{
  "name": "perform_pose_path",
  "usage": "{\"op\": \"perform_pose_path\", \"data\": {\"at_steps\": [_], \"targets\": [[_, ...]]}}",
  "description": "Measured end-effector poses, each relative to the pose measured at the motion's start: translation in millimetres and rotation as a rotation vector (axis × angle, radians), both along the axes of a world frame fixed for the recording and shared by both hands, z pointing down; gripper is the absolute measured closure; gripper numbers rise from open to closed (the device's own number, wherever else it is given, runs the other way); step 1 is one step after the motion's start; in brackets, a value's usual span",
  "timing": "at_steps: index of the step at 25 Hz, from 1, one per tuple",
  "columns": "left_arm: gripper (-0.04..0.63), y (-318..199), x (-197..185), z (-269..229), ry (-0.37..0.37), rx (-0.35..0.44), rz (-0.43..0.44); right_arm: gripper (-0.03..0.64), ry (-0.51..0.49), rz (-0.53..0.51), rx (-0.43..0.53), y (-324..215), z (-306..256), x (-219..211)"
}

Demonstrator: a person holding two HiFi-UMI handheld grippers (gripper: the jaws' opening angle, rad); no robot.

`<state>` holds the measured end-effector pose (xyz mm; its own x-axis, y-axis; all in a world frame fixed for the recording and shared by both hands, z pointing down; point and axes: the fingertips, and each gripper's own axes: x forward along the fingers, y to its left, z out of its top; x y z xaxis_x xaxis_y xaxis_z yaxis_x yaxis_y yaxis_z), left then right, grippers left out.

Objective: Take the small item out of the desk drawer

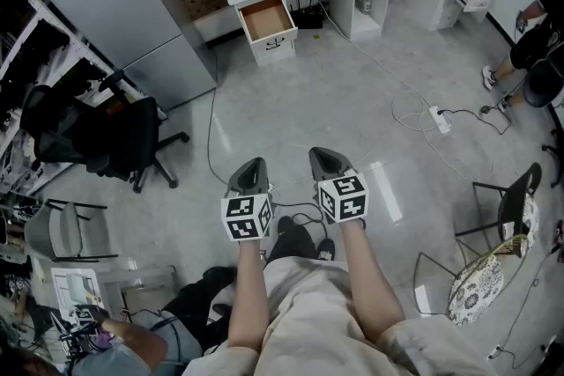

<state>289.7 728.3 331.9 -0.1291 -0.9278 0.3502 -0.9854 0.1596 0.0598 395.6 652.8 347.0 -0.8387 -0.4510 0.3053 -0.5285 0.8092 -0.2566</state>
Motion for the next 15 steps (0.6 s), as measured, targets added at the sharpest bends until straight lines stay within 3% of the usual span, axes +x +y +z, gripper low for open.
{"op": "perform_pose_path", "data": {"at_steps": [11, 15], "targets": [[0.578, -76.9, -30.3, 7.6, -0.002, -0.006, -0.004, 0.592, 0.036, -0.003, 0.017, -73.1, 15.1, -22.4], [0.578, -131.8, -59.6, 6.8, -0.007, 0.001, 0.007, 0.592, -0.002, 0.039, -0.034, -128.1, 19.8, -40.1]]}}
